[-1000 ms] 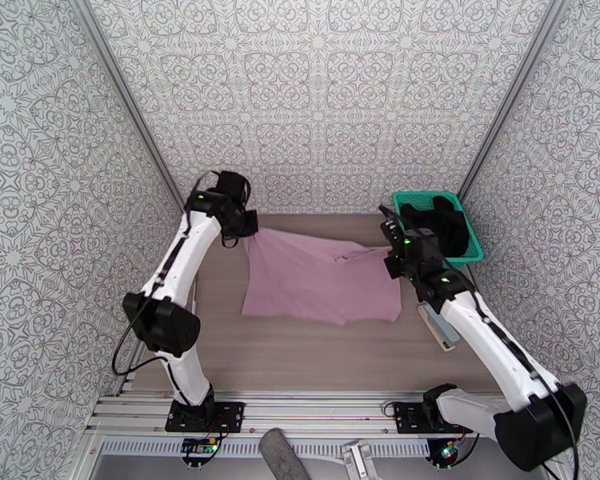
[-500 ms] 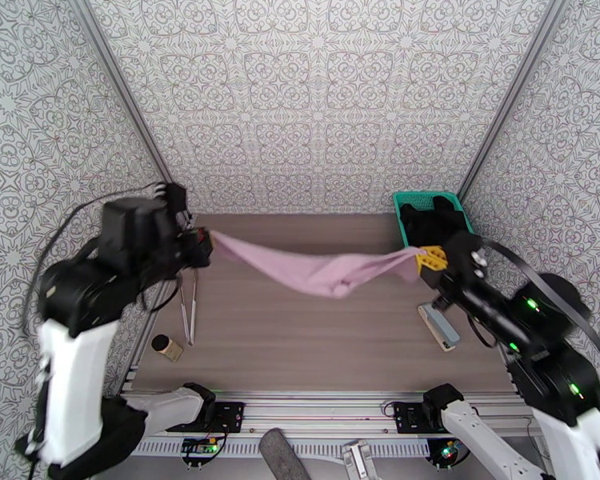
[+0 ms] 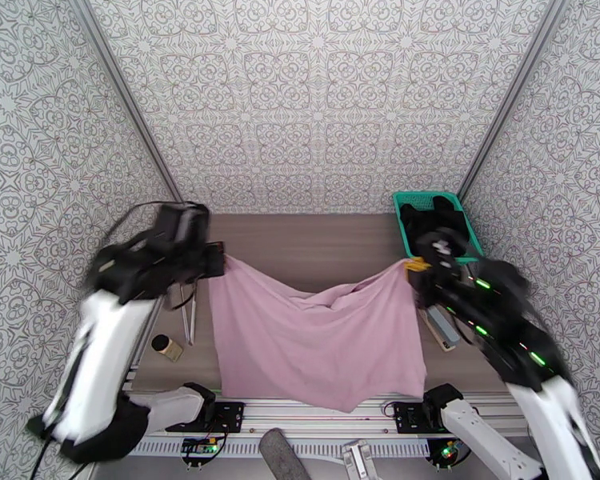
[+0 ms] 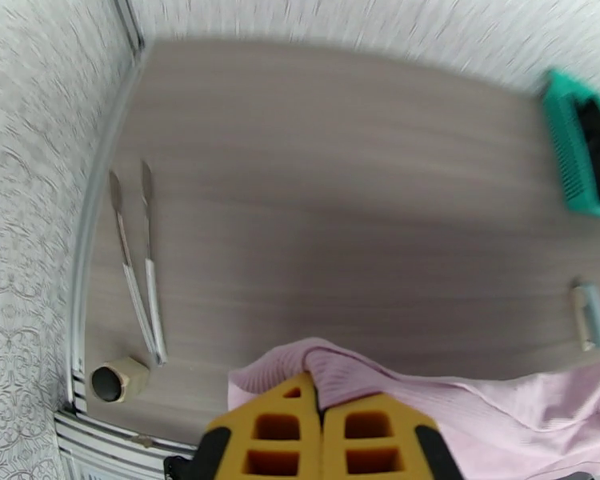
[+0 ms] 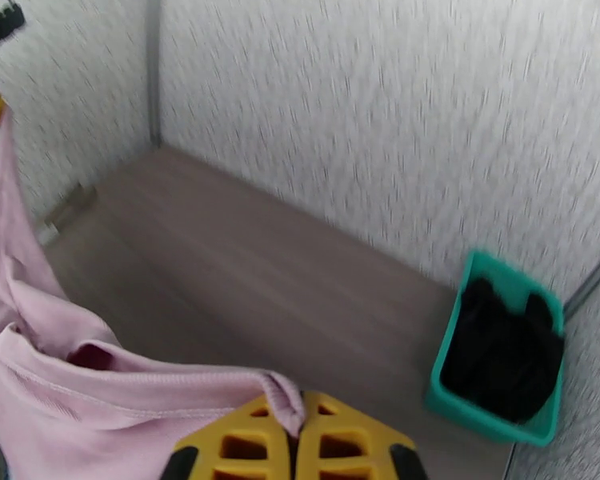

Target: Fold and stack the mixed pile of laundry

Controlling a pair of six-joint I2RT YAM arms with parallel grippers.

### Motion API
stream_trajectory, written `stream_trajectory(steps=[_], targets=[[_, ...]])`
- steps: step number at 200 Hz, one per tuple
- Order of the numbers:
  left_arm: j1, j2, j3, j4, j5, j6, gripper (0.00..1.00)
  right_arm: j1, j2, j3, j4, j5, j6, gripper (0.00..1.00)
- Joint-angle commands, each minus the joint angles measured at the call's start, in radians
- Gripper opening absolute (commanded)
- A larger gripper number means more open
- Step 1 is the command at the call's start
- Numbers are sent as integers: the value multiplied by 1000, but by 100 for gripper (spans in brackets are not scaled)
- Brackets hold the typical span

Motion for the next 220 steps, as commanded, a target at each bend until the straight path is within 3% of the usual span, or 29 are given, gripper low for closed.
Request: stream_trajectory(steps=[1, 32, 75, 117, 156, 180, 188, 200, 220], targets=[[74, 178, -105, 209, 94, 47, 0, -14, 186, -139, 170, 140, 47, 0], [127, 515, -42, 332, 117, 86, 0, -78, 502, -160, 392, 223, 72, 0], [183, 928, 286, 294, 134, 94, 0, -168, 818, 7, 480, 291, 97, 0], [232, 1113, 509, 272, 201, 83, 0, -201, 1001, 137, 473, 312, 123, 0], [244, 1197, 592, 289, 260, 87, 0, -202, 1101, 270, 371, 354, 117, 0], [246, 1220, 610, 296, 277, 89, 46, -202, 1122, 302, 374, 345, 117, 0], [248, 1219, 611, 301, 279, 91, 56, -202, 1129, 311, 375, 339, 119, 0], [247, 1211, 610, 309, 277, 97, 69, -202, 1131, 319, 382, 332, 123, 17], [244, 1172, 611, 325, 266, 107, 82, -202, 1116, 336, 385, 323, 124, 39]])
